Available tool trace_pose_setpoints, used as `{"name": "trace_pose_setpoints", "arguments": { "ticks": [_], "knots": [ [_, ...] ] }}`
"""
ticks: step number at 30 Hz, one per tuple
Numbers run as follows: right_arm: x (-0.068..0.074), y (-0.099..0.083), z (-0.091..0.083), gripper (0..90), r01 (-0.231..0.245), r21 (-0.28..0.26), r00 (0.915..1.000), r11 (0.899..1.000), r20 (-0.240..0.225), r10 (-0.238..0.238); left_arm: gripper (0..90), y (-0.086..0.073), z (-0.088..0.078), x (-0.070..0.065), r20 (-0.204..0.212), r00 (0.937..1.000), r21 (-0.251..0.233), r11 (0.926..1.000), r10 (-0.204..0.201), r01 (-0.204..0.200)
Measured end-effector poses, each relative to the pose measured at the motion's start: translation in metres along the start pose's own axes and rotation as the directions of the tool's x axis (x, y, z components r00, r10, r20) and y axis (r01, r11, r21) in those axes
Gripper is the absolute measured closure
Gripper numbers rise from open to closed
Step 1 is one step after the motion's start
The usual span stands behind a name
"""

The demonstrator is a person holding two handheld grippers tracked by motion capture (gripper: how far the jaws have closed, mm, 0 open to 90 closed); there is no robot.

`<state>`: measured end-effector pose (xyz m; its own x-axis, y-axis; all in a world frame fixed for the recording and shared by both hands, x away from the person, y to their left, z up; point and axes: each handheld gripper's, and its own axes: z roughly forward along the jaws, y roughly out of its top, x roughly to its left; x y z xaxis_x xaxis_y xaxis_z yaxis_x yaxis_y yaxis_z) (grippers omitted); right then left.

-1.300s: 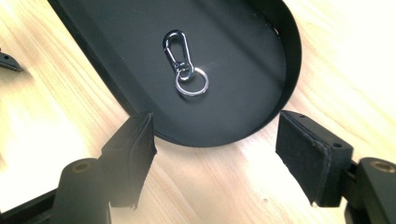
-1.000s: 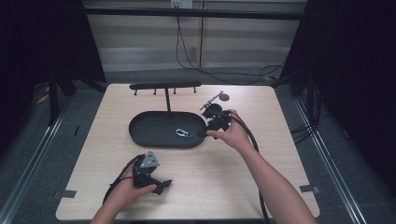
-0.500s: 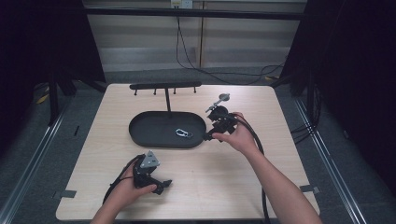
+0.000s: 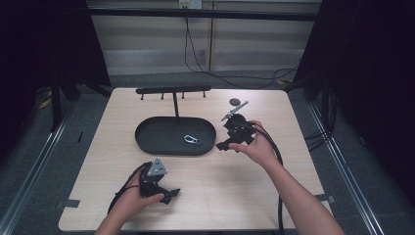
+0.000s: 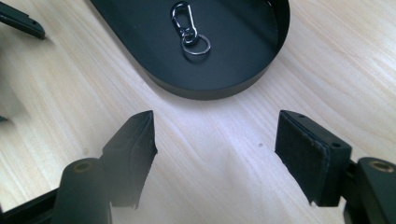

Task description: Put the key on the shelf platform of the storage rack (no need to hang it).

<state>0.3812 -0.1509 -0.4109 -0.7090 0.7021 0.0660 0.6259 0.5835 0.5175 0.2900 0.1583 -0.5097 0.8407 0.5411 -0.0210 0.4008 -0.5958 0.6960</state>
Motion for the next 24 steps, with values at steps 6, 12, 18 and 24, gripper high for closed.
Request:
{"name": "trace_pose_setpoints", "arguments": {
  "ticks": [6,12,18,24],
  "knots": [
    [0.001,-0.013,-0.003,28.4,0.008,-0.003,1.0,1.0,0.0,-0.008,0.0,0.0,0.0,0.0,0.001,1.0,0.0,1.0,-0.002,0.002],
    [0.001,-0.022,-0.005,28.4,0.003,0.002,1.0,1.0,-0.002,-0.003,0.0,0.0,0.0,0.0,0.0,1.0,0.001,1.0,0.0,0.0],
    [-0.001,-0.034,-0.009,28.4,0.004,-0.007,1.0,1.0,-0.002,-0.004,0.0,0.0,0.0,0.0,0.001,1.0,0.0,1.0,-0.003,0.003],
    [-0.003,-0.047,-0.016,28.4,-0.006,-0.018,0.9999,1.0,0.008,0.007,0.0,0.0,0.0,0.0,0.0,1.0,0.0,1.0,0.0,0.0]
  ]
}}
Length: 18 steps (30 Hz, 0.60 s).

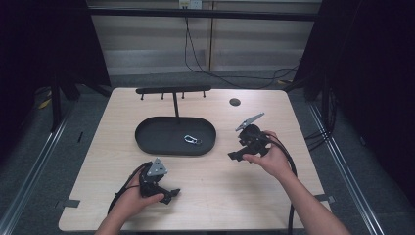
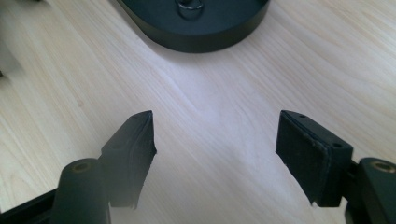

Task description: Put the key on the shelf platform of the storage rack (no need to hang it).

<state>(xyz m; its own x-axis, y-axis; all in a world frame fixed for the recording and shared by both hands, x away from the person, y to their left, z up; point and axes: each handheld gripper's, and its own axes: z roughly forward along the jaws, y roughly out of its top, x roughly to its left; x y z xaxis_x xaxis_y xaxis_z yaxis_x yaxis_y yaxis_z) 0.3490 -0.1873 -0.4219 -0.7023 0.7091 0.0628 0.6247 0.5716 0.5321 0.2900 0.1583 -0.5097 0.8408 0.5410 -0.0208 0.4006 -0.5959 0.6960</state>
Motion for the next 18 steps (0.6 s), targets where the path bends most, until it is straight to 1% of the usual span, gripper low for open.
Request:
{"name": "trace_pose_setpoints", "arguments": {
  "ticks": [3,8,18],
  "knots": [
    [-0.001,-0.009,-0.003,28.3,-0.002,0.002,0.9998,1.0,0.019,0.002,0.0,0.0,0.0,0.0,0.0,1.0,0.0,1.0,0.0,0.0],
    [-0.001,-0.021,-0.006,28.4,-0.004,-0.005,0.9997,1.0,0.024,0.004,0.0,0.0,0.0,0.0,0.0,1.0,0.0,1.0,0.0,0.0],
    [-0.003,-0.039,-0.009,28.3,-0.012,-0.01,0.9993,1.0,0.036,0.013,0.0,0.0,0.0,0.0,0.0,1.0,0.0,1.0,0.0,0.0]
  ]
}}
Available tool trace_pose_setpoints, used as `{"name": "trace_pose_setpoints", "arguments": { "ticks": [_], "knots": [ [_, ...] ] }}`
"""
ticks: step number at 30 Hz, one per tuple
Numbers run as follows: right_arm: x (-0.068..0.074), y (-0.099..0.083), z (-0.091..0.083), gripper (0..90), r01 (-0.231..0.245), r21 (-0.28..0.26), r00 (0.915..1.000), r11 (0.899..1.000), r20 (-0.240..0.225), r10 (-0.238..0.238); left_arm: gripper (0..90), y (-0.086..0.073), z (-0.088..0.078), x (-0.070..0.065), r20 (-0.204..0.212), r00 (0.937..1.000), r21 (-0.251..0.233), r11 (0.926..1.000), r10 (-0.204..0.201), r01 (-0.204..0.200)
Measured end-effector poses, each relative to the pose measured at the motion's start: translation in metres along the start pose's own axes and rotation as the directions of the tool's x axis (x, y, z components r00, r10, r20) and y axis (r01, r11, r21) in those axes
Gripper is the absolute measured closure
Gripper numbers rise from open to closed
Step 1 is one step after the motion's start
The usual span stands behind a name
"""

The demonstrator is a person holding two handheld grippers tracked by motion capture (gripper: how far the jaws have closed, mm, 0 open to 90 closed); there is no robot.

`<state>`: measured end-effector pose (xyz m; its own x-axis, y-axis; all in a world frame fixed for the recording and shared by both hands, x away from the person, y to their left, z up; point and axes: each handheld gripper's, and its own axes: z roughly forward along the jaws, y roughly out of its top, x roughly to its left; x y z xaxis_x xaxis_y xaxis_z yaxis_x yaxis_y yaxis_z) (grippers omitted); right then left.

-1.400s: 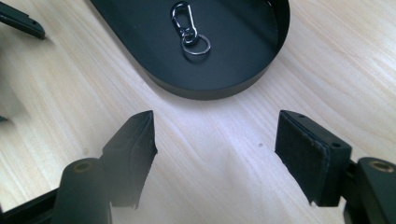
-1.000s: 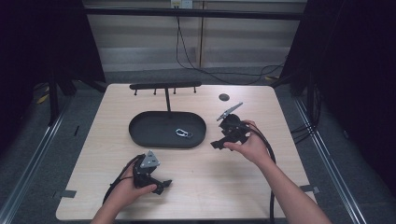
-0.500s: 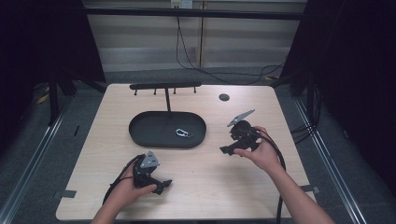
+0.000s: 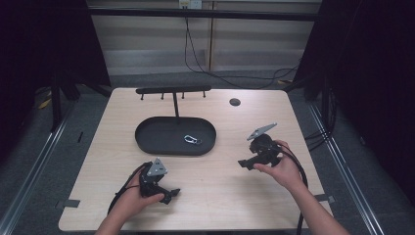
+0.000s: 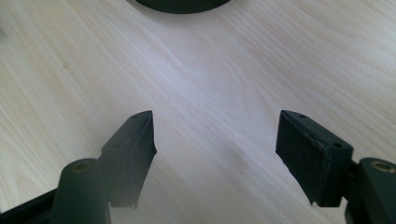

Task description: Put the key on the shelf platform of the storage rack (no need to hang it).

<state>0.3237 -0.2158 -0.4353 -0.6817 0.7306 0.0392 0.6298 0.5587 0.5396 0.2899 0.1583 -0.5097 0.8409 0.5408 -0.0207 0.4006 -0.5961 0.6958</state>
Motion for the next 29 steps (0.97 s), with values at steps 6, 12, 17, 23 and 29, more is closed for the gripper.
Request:
{"name": "trace_pose_setpoints", "arguments": {
  "ticks": [6,12,17,23,29],
  "knots": [
    [0.0,-0.009,0.0,28.3,-0.004,-0.008,1.0,1.0,0.004,0.004,0.0,0.0,0.0,0.0,0.0,1.0,0.0,1.0,0.0,0.0],
    [0.001,-0.019,-0.001,28.2,-0.003,-0.004,1.0,1.0,0.005,0.003,0.0,0.0,0.0,0.0,0.0,1.0,0.0,1.0,0.0,0.0],
    [0.0,-0.031,0.0,28.3,-0.008,-0.008,1.0,1.0,0.004,0.008,0.0,0.0,0.0,0.0,0.0,1.0,0.0,1.0,0.0,0.0],
    [0.001,-0.038,0.003,28.4,0.005,0.008,1.0,1.0,0.002,-0.005,0.0,0.0,0.0,0.0,0.0,1.0,0.0,1.0,0.0,0.0],
    [0.004,-0.037,0.008,28.9,0.01,0.03,1.0,1.0,-0.001,-0.01,0.0,0.0,0.0,0.0,0.0,1.0,0.0,1.0,0.001,-0.001]
  ]
}}
